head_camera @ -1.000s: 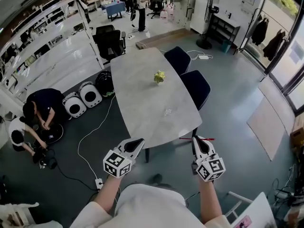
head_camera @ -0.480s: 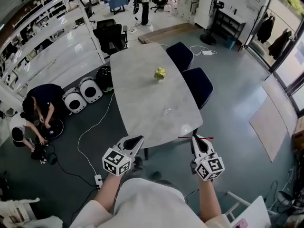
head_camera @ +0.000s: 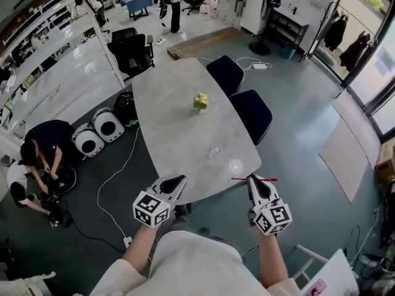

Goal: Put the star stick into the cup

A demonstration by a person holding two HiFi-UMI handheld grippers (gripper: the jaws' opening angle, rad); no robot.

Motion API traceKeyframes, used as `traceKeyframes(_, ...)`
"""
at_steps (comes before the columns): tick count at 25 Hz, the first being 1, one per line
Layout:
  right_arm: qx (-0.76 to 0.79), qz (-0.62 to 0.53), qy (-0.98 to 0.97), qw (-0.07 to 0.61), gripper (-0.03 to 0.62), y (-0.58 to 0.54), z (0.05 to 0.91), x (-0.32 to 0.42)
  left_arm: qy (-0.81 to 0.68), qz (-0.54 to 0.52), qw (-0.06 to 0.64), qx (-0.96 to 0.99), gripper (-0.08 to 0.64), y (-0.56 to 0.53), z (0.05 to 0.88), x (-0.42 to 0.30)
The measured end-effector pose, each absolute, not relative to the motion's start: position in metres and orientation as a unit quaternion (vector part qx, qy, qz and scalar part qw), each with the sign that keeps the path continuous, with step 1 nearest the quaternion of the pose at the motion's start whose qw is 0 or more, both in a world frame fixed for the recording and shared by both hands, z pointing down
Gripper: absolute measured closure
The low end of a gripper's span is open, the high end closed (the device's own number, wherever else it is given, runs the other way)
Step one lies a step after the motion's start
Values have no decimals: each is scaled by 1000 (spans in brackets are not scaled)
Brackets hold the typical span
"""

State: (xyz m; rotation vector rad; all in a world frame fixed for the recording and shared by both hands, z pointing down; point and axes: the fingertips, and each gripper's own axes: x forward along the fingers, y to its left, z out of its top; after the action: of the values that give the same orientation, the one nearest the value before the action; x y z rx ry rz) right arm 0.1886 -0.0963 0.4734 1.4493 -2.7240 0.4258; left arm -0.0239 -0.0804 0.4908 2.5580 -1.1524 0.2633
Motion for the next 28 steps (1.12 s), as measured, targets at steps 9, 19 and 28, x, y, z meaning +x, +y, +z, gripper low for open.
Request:
traceKeyframes(9, 504, 142, -851, 35, 572, -160, 482, 144, -354, 104, 181, 912, 537, -157, 509, -67)
traceKeyframes(19, 545, 141, -824, 59, 572, -228, 504, 107, -304, 129, 195, 924, 537, -225, 544, -111)
traceKeyframes(28, 533, 145, -827, 103, 572, -284, 543, 86, -300, 135, 227, 917, 537, -254, 575, -114)
